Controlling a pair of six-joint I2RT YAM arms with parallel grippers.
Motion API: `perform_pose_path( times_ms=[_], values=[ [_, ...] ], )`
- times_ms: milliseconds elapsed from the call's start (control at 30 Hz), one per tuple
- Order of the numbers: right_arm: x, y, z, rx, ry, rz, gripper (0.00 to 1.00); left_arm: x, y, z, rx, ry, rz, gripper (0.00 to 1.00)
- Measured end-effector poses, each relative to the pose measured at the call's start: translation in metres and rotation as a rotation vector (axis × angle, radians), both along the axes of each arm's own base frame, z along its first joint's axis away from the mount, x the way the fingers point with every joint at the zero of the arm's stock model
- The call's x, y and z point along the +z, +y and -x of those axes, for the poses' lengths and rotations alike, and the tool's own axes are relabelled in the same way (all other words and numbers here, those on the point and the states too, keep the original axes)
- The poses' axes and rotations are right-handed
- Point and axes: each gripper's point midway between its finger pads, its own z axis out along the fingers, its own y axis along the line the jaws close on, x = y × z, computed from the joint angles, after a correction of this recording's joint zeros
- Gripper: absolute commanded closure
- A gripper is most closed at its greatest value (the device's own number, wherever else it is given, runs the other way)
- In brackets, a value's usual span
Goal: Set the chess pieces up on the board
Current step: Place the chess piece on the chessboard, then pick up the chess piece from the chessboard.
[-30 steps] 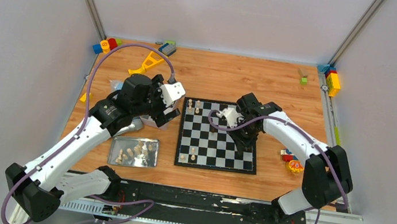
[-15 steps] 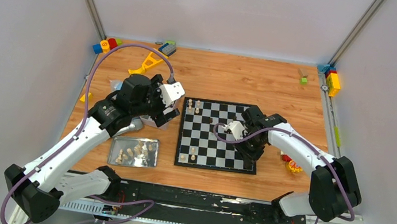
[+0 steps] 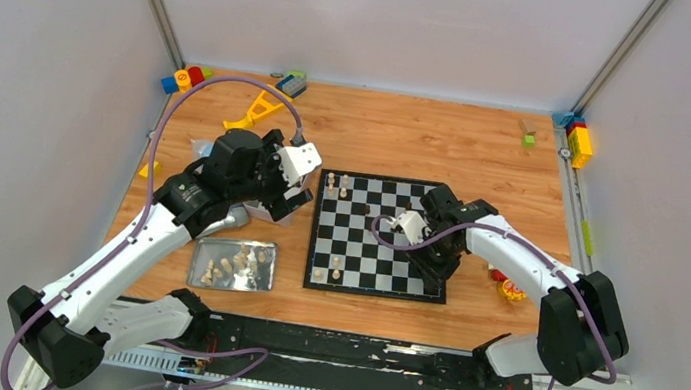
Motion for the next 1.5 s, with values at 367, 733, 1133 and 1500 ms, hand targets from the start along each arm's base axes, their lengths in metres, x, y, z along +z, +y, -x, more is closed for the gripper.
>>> perform_pose_path(
  times_ms=[367, 733, 1133, 1500],
  values=[
    [0.035, 0.01, -0.026, -0.022, -0.099, -0.045, 0.41, 0.0, 0.0, 0.0, 0.001, 0.0, 0.0, 0.0],
    [0.108, 0.027, -0.144, -0.158, -0.339, -0.138, 0.44, 0.003, 0.001, 0.001, 0.003, -0.009, 0.005, 0.0],
    [0.041, 0.014, -0.185, -0.223, -0.206, -0.011, 0.5, 0.003, 0.001, 0.001, 0.003, -0.01, 0.005, 0.0],
    [0.019, 0.009, -0.187, -0.231, -0.161, 0.021, 0.6, 0.003, 0.001, 0.001, 0.0, -0.009, 0.007, 0.0]
  ],
)
